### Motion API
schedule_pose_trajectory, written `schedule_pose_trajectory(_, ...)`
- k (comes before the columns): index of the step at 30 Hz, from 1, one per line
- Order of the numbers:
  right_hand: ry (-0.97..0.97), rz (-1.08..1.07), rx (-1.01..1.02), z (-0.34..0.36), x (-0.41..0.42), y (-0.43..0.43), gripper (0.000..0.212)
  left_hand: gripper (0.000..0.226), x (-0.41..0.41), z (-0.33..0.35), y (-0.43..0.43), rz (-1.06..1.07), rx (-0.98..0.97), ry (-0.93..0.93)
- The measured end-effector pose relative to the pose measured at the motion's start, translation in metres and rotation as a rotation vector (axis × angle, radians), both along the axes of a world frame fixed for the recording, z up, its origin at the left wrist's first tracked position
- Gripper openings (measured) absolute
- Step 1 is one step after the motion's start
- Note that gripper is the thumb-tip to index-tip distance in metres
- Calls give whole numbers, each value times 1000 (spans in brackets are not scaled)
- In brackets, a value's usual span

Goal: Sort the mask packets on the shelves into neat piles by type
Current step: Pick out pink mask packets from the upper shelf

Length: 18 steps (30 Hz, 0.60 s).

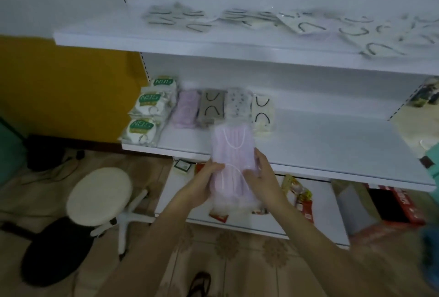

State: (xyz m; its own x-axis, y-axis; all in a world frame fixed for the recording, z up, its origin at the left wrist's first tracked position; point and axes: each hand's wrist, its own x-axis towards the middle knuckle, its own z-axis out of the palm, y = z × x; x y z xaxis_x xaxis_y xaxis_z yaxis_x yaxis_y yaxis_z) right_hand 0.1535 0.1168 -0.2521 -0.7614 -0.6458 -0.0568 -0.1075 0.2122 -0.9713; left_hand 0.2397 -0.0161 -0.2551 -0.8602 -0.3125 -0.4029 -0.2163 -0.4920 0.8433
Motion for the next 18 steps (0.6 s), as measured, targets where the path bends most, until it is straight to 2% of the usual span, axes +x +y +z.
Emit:
schedule_pose_trajectory(2, -32, -39, -1, -15, 0, -15, 58, 45, 11, -13, -11, -68, -100, -91)
schedule_pose_trajectory(5, -53, -36, -6, -25, -3, -52, 55, 29, 6, -18, -39, 104, -298, -176)
schedule_pose_trajectory(8, -113, -31, 15, -35, -15, -108, 42, 40, -12, -18, -86, 233, -449, -194)
schedule_pose_trajectory(11, -185, -39, 65, -39, -28, -171, 63, 53, -39, -26, -152, 273, -557, -293)
schedule_pose_trajectory(13, -190, -62, 53, -43, -38, -212, 58, 57, -60, -29, -197, 265, -586, -311)
schedule_pose_trajectory(18, -62, -180, 4, -59, -82, -303, 49, 49, -119, -37, -284, 212, -638, -273)
